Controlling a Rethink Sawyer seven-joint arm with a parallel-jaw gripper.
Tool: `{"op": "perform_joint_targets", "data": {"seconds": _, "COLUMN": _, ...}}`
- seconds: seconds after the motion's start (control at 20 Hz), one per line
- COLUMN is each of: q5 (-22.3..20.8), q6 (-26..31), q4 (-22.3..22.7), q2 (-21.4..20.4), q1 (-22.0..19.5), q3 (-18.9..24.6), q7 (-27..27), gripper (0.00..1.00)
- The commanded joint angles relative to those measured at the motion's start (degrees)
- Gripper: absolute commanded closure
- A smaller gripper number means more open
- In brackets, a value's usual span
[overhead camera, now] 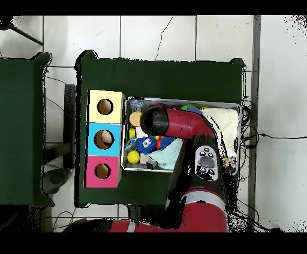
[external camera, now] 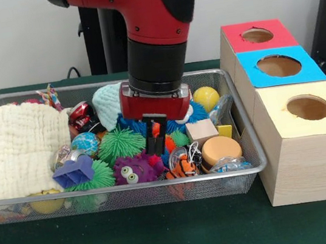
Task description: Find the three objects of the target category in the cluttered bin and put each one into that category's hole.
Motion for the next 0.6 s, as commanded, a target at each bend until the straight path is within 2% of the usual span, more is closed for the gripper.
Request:
{"op": "perform_joint_targets", "data": {"seconds": 0.05, "q5": 4.1, "q6": 8.7, "q4": -3.2, "q2": 3.2, "q1": 0.9, "q3": -0.6, "q7": 12.7, "gripper": 1.0}}
{"op": "perform_joint_targets", "data": {"seconds": 0.3, "q5": 4.9, "q6": 9.1, "q4": -2.5, "q2": 1.9, "q1": 1.6, "q3": -1.0, "q7": 11.8, "gripper": 1.0}}
{"op": "perform_joint_targets", "data": {"seconds": 0.6, "q5": 6.2, "q6": 3.5, "q4": 3.9, "q2": -0.5, "q1": -0.1, "q3": -0.1, "q7": 12.9, "gripper": 1.0}}
